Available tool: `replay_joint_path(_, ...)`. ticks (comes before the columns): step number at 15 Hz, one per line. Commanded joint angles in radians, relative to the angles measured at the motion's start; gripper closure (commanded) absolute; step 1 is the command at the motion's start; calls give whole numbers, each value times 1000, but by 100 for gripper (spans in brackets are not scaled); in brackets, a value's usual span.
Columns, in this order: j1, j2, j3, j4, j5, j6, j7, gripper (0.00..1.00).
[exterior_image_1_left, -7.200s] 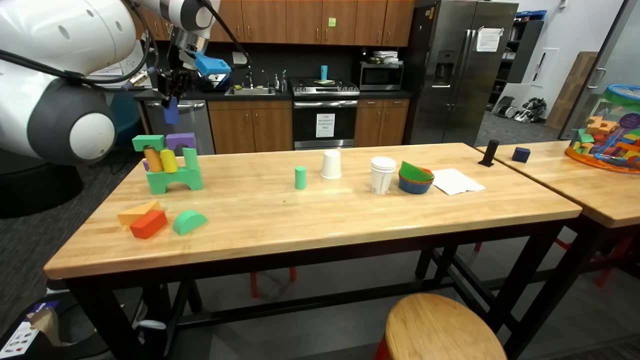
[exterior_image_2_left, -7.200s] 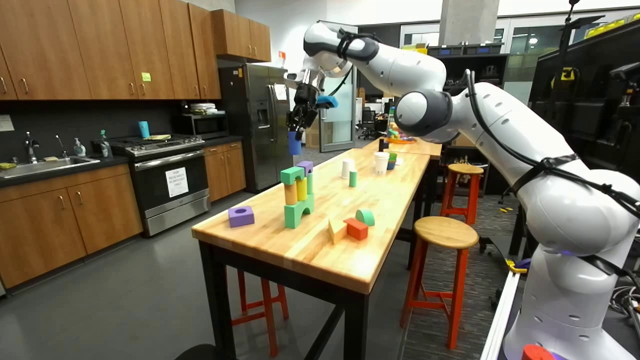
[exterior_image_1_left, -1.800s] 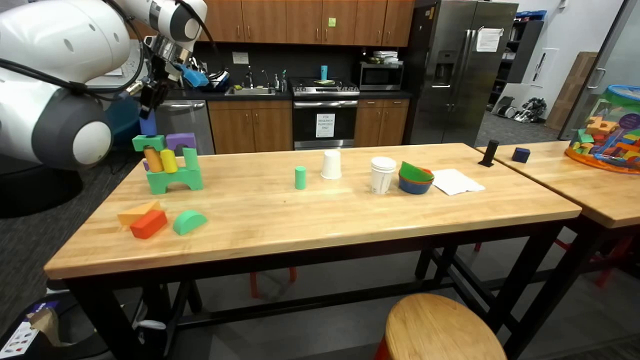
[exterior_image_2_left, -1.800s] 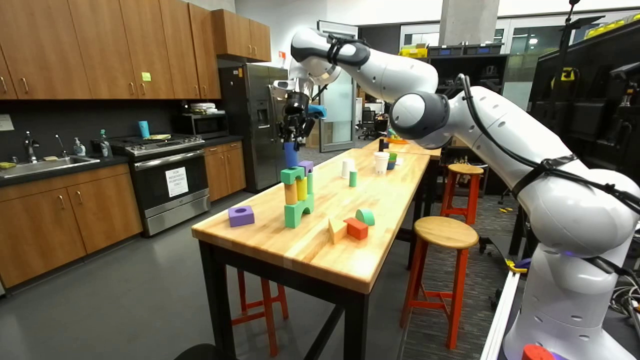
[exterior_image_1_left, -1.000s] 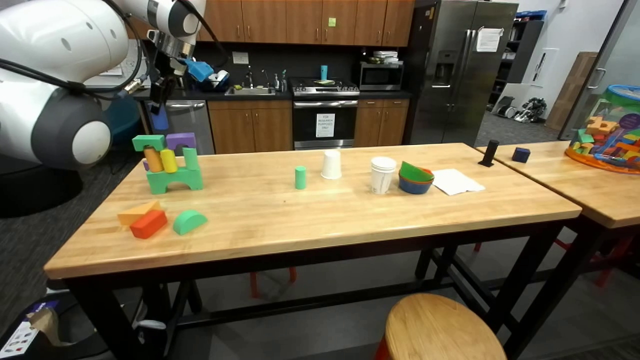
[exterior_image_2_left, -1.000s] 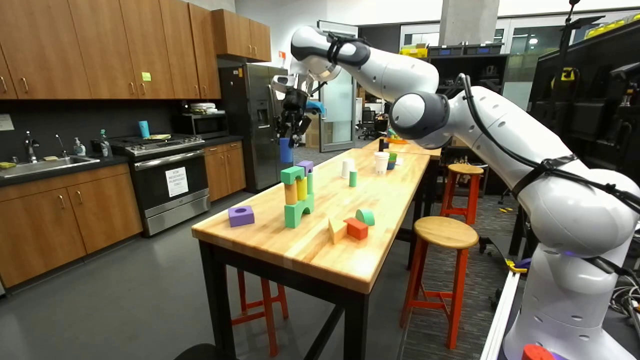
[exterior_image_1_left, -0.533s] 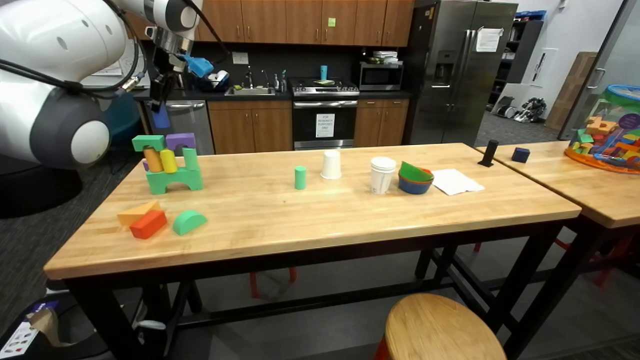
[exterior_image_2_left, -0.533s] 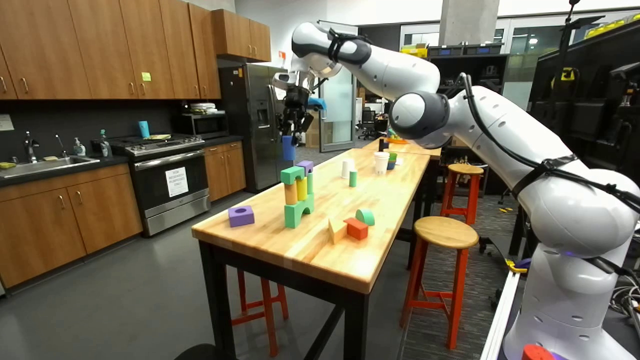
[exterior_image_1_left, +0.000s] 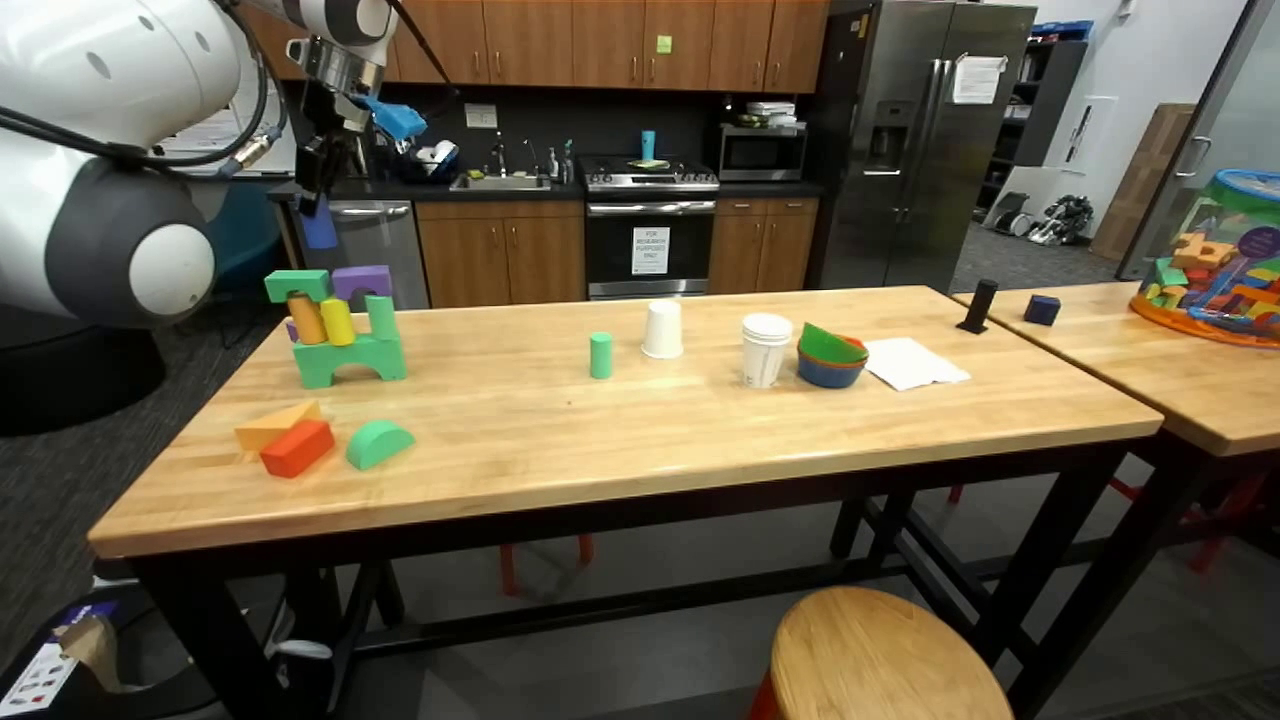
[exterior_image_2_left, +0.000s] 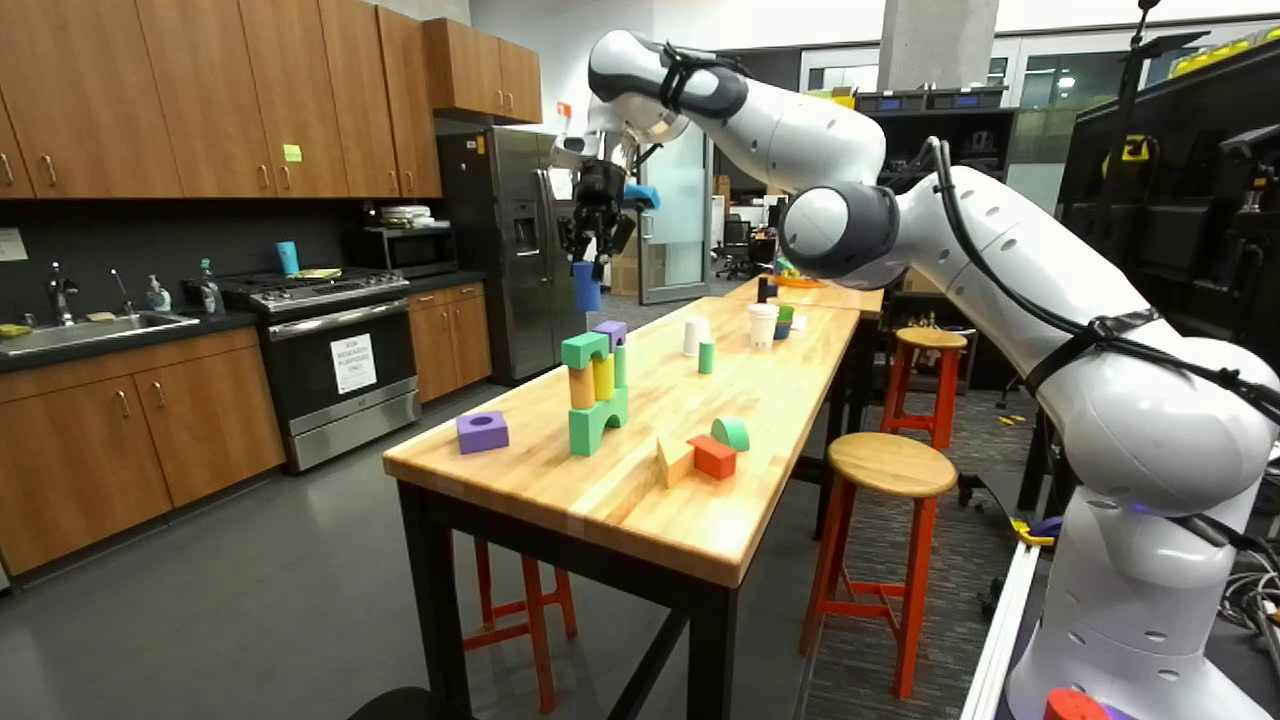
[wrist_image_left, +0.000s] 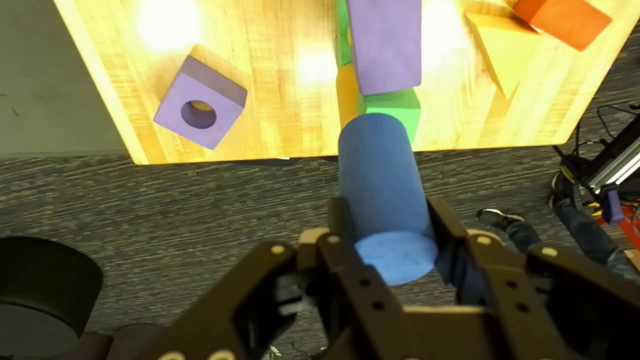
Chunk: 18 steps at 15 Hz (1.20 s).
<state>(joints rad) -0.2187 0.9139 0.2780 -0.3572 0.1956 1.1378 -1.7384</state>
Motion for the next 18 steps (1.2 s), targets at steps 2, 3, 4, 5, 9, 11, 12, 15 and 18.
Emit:
replay_joint_path(2, 7, -16, -13, 0, 56, -44, 10, 84)
replay_joint_path(3, 9, -14, -10, 0, 69, -51, 10, 84)
replay_joint_path(4, 10, -20, -3, -1, 86, -70, 3, 84)
replay_joint_path(5, 14, -23, -5, -1, 93, -73, 1, 84)
replay_joint_path(9, 17, -6, -10, 0, 116, -81, 2, 59)
replay_joint_path(11, 20, -8, -9, 0, 120, -87, 3, 59)
replay_joint_path(12, 20, -8, -9, 0, 120, -88, 3, 59)
replay_joint_path(15, 20, -8, -9, 0, 120, -88, 3, 59)
replay_joint_path(18, 14, 9, -3, -2, 133, -82, 17, 84)
